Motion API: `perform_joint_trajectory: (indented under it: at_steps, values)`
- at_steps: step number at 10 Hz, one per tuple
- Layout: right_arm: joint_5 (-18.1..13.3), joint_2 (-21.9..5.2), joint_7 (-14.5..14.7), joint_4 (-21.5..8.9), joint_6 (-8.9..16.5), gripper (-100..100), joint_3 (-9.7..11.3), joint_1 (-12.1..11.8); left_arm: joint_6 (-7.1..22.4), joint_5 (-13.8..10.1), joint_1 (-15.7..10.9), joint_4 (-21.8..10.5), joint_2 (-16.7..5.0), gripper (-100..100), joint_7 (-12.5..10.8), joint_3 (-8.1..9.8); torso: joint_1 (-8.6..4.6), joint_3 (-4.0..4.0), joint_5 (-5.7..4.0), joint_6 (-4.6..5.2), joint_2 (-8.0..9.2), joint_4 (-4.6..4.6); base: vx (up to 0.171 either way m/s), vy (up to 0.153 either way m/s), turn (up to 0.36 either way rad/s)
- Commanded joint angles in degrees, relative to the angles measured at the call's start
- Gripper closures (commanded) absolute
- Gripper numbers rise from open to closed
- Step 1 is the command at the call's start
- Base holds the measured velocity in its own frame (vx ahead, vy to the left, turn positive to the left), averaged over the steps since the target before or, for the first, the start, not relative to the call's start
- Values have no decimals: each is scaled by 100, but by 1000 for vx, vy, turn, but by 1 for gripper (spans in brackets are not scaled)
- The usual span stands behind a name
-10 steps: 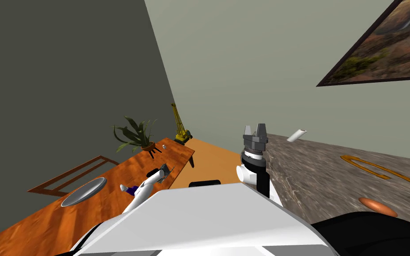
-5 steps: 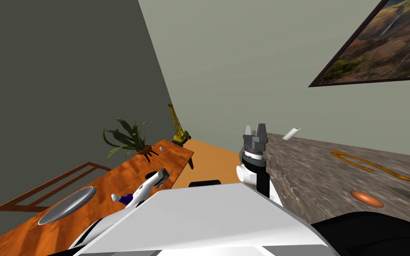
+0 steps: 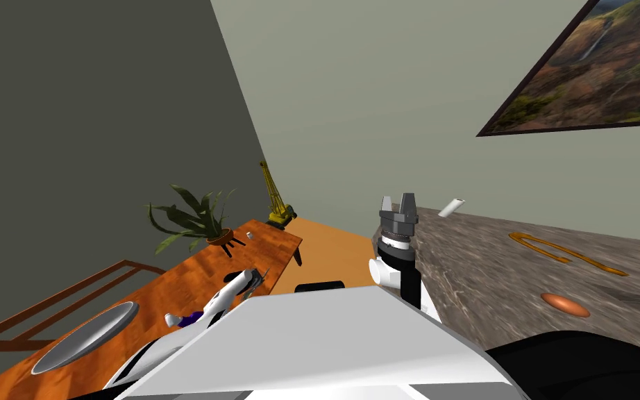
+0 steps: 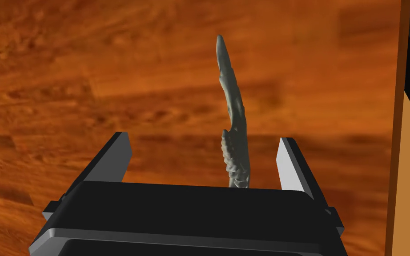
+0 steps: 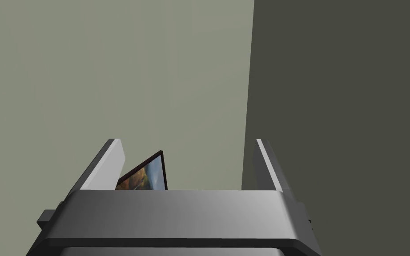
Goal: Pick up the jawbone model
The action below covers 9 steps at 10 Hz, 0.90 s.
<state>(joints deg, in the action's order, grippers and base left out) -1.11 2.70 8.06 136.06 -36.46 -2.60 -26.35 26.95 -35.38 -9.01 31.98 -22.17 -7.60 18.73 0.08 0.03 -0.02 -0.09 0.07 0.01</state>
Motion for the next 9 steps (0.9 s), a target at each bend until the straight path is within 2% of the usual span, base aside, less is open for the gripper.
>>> perform_joint_trajectory:
  at_steps: [1, 3, 4, 6, 8, 9]
  values:
    - [0, 0, 0, 0, 0, 0, 0, 0, 41, -99, -64, -213, -31, -100, 26, 20, 0, 0, 0, 0, 0, 0, 20, 36, -49]
    - [0, 0, 0, 0, 0, 0, 0, 0, 303, -230, -140, -619, -94, -100, -107, 106, 3, -4, 1, 0, -7, -1, 37, 57, -80]
    - [0, 0, 0, 0, 0, 0, 0, 0, 303, -230, -140, -619, -94, -100, -107, 106, 14, -4, 3, -1, -7, -2, 25, 59, -35]
    - [0, 0, 0, 0, 0, 0, 0, 0, 509, -323, -187, -943, -125, -100, -224, 172, 6, -1, 2, -1, -1, -1, 18, 50, -53]
    - [0, 0, 0, 0, 0, 0, 0, 0, 587, -355, -200, -1071, -130, -100, -271, 197, 6, -1, 2, -2, -1, -1, 16, 42, -24]
    - [0, 0, 0, 0, 0, 0, 0, 0, 587, -355, -200, -974, -130, -100, -271, 197, 3, 0, 1, -2, 1, 0, 7, 31, -13]
